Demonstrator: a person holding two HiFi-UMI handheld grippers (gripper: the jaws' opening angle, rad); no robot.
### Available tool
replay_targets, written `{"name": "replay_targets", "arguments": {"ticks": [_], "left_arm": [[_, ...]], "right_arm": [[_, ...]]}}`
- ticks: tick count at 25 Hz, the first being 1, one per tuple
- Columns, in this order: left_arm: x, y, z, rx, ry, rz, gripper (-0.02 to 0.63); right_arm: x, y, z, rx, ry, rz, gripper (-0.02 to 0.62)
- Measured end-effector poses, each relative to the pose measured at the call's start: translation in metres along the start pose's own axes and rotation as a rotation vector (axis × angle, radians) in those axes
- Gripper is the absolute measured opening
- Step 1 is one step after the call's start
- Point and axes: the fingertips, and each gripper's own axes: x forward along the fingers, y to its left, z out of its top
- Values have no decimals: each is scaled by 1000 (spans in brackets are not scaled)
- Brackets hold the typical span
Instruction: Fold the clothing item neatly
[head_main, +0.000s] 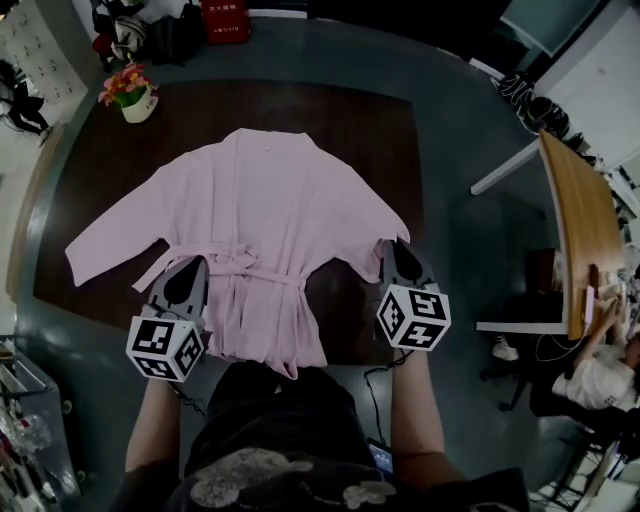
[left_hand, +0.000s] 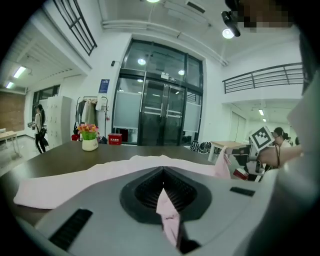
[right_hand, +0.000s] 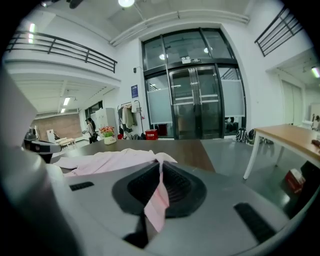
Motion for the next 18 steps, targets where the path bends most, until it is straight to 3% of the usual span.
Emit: {"name": "replay_targets", "arguments": {"ticks": [8,18], "left_arm": [[-6,68,3,19,-3,45,8],[-6,178,21,68,-34,-67,8]], "right_arm": [[28,72,65,-155,-50,105,11],[83,215,112,-248,-86,95,11]]}}
